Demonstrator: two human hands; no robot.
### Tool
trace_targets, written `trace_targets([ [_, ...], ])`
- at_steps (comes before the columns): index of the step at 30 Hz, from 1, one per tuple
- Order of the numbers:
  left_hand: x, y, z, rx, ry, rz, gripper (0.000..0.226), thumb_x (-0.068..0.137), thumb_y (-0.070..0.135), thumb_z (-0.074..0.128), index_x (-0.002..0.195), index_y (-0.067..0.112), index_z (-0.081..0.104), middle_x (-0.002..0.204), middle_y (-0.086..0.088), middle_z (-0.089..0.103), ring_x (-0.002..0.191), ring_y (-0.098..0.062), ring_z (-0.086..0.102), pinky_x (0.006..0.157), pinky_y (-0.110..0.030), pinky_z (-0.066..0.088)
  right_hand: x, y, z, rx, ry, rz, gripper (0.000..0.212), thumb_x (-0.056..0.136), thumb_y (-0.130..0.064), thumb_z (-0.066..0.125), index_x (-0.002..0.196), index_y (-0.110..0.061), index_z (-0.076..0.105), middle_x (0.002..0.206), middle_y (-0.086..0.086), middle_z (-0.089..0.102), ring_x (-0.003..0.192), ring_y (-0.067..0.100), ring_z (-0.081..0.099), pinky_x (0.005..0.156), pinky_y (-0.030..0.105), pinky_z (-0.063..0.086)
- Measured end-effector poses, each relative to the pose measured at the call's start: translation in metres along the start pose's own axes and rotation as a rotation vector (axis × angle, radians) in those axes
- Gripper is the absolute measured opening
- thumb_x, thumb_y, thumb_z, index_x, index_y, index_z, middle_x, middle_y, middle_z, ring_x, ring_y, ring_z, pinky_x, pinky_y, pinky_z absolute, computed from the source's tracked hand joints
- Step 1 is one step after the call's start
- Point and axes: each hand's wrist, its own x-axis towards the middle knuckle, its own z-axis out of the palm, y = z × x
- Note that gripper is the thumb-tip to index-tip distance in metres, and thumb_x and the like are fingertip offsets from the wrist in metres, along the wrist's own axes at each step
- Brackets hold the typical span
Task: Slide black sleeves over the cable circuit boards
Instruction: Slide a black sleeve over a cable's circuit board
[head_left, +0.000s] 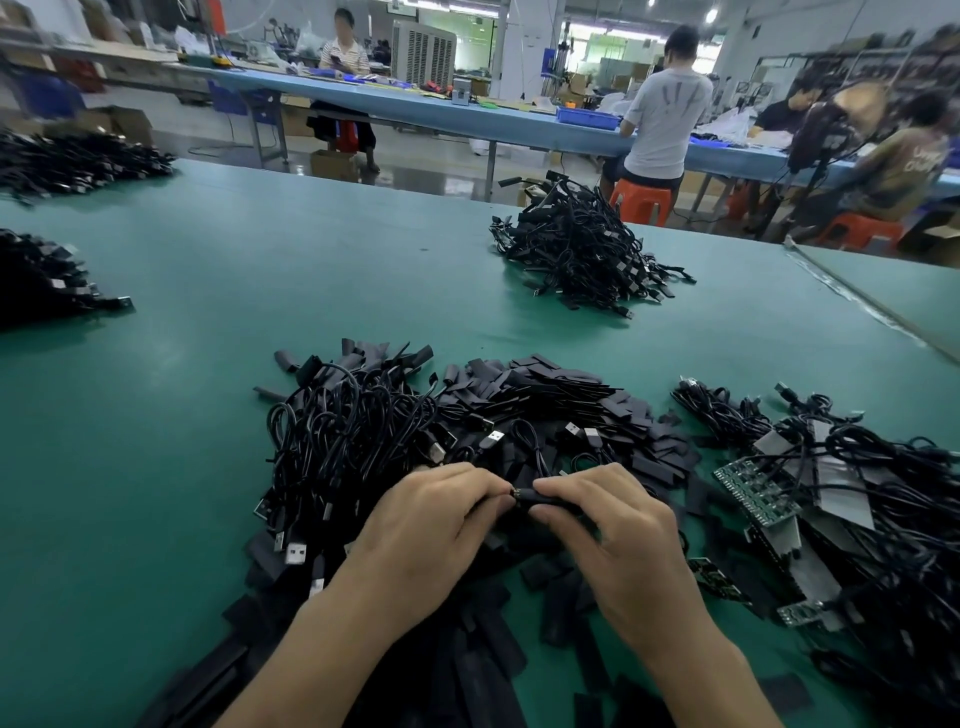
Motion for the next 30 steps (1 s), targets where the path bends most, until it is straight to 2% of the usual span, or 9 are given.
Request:
trace_targets([
  [4, 0.000, 0.002, -0.002, 0.124, -0.023, 0.044, 0.021, 0.096, 0.034, 0.055, 0.099, 0.025, 0.074, 0.089, 0.016, 0.072, 0.087, -0.005, 0.058, 0.080, -0.018, 0.034, 0.000, 0.000, 0.002, 0.006, -0.030, -0.013, 0.021, 0.083, -0.022, 0.074, 0.102, -0.011, 0.075, 0.094, -0.008, 0.068, 0.087, 0.011, 0.062, 0.082, 0.017, 0.047],
  [8, 0.000, 0.004, -0.001, 0.107, -0.024, 0.046, 0.025, 0.092, 0.035, 0.056, 0.105, 0.026, 0.075, 0.093, 0.017, 0.074, 0.088, -0.003, 0.060, 0.081, -0.018, 0.034, -0.001, 0.001, 0.002, 0.031, -0.005, 0.022, 0.023, 0.085, -0.024, 0.072, 0.104, -0.011, 0.075, 0.094, -0.009, 0.068, 0.087, 0.012, 0.063, 0.081, 0.018, 0.048],
  [11, 0.000, 0.005, 0.000, 0.073, -0.012, 0.031, 0.028, 0.089, 0.035, 0.060, 0.110, 0.025, 0.076, 0.097, 0.016, 0.075, 0.090, -0.003, 0.063, 0.084, -0.021, 0.037, -0.002, 0.000, 0.002, 0.084, 0.061, 0.087, 0.027, 0.084, -0.026, 0.072, 0.107, -0.013, 0.075, 0.094, -0.014, 0.066, 0.089, 0.004, 0.063, 0.081, 0.017, 0.050],
  [14, 0.000, 0.007, 0.000, 0.070, 0.006, 0.025, 0.026, 0.091, 0.037, 0.057, 0.103, 0.027, 0.077, 0.089, 0.016, 0.074, 0.082, -0.005, 0.062, 0.080, -0.022, 0.038, -0.003, -0.004, 0.004, 0.202, 0.107, 0.173, 0.035, 0.081, -0.021, 0.079, 0.115, -0.025, 0.072, 0.093, -0.018, 0.069, 0.089, 0.000, 0.066, 0.080, 0.013, 0.050],
  [17, -0.001, 0.009, 0.000, 0.081, 0.009, 0.023, 0.035, 0.092, 0.046, 0.045, 0.098, 0.028, 0.075, 0.085, 0.017, 0.073, 0.081, -0.005, 0.061, 0.080, -0.025, 0.039, -0.003, -0.009, 0.008, 0.400, 0.183, 0.334, 0.049, 0.073, -0.016, 0.086, 0.108, -0.043, 0.064, 0.086, -0.018, 0.071, 0.078, 0.004, 0.069, 0.067, 0.013, 0.052],
  [21, -0.001, 0.009, 0.001, 0.085, 0.012, 0.014, 0.037, 0.093, 0.047, 0.044, 0.098, 0.027, 0.075, 0.084, 0.016, 0.072, 0.082, -0.004, 0.060, 0.082, -0.026, 0.038, -0.004, -0.012, 0.014, 0.431, 0.269, 0.360, 0.037, 0.070, -0.027, 0.082, 0.099, -0.045, 0.068, 0.082, -0.017, 0.071, 0.075, 0.005, 0.069, 0.070, 0.012, 0.051],
  [26, -0.001, 0.011, 0.003, 0.042, 0.101, -0.023, 0.022, 0.090, 0.035, 0.058, 0.093, 0.021, 0.075, 0.080, 0.014, 0.071, 0.078, -0.004, 0.057, 0.084, -0.031, 0.040, -0.004, -0.014, 0.018, 0.364, 0.269, 0.358, 0.036, 0.074, -0.037, 0.075, 0.107, -0.046, 0.064, 0.087, -0.023, 0.071, 0.078, -0.002, 0.068, 0.072, 0.007, 0.049],
  [30, 0.000, 0.011, 0.004, 0.014, 0.111, -0.054, 0.019, 0.090, 0.036, 0.059, 0.090, 0.024, 0.074, 0.072, 0.015, 0.067, 0.075, -0.004, 0.053, 0.085, -0.027, 0.037, -0.002, -0.013, 0.017, 0.408, 0.277, 0.387, 0.020, 0.080, -0.040, 0.070, 0.099, -0.045, 0.067, 0.086, -0.022, 0.071, 0.081, 0.001, 0.069, 0.071, 0.009, 0.049],
])
